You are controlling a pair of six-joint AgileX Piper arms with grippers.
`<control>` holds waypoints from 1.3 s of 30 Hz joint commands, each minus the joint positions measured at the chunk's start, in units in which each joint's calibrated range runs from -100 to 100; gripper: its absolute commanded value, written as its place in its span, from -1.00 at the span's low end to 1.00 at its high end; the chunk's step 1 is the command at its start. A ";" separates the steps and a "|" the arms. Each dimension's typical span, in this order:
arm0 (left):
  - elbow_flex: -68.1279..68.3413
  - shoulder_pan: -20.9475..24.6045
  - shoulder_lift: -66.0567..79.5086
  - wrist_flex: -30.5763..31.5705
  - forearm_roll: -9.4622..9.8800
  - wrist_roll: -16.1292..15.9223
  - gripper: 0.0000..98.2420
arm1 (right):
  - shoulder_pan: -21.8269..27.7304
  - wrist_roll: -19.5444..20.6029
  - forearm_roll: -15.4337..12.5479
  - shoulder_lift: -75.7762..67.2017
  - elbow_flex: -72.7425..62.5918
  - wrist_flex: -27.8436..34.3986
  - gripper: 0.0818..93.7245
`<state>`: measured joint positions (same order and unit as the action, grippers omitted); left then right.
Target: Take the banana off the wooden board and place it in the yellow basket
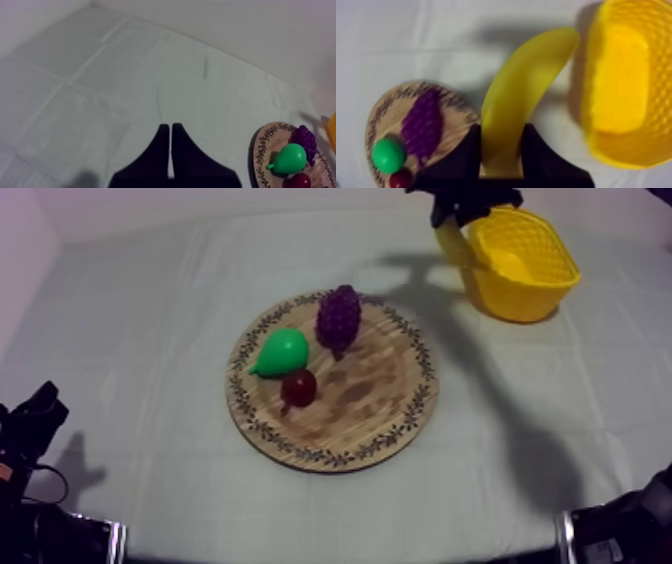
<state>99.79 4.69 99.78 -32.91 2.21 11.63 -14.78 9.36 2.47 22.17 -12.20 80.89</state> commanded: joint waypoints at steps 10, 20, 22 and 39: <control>-0.01 -0.02 0.05 0.01 -0.03 0.02 -1.00 | 9.26 -2.22 1.11 3.95 -4.21 -1.51 -0.98; -0.01 -0.02 0.05 0.01 -0.03 0.00 -1.00 | 12.24 -3.73 1.55 8.94 -8.19 -2.74 -0.98; -0.01 -0.02 0.05 0.01 -0.03 0.01 -1.00 | 12.53 -3.84 1.55 10.21 -8.75 -3.15 -0.98; -0.01 -0.02 0.05 0.01 -0.03 -0.01 -1.00 | 12.79 -3.51 2.28 16.20 -5.19 -8.52 -0.79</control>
<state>99.79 4.69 99.78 -32.91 2.21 11.60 -1.98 5.63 4.51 38.39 -17.66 72.43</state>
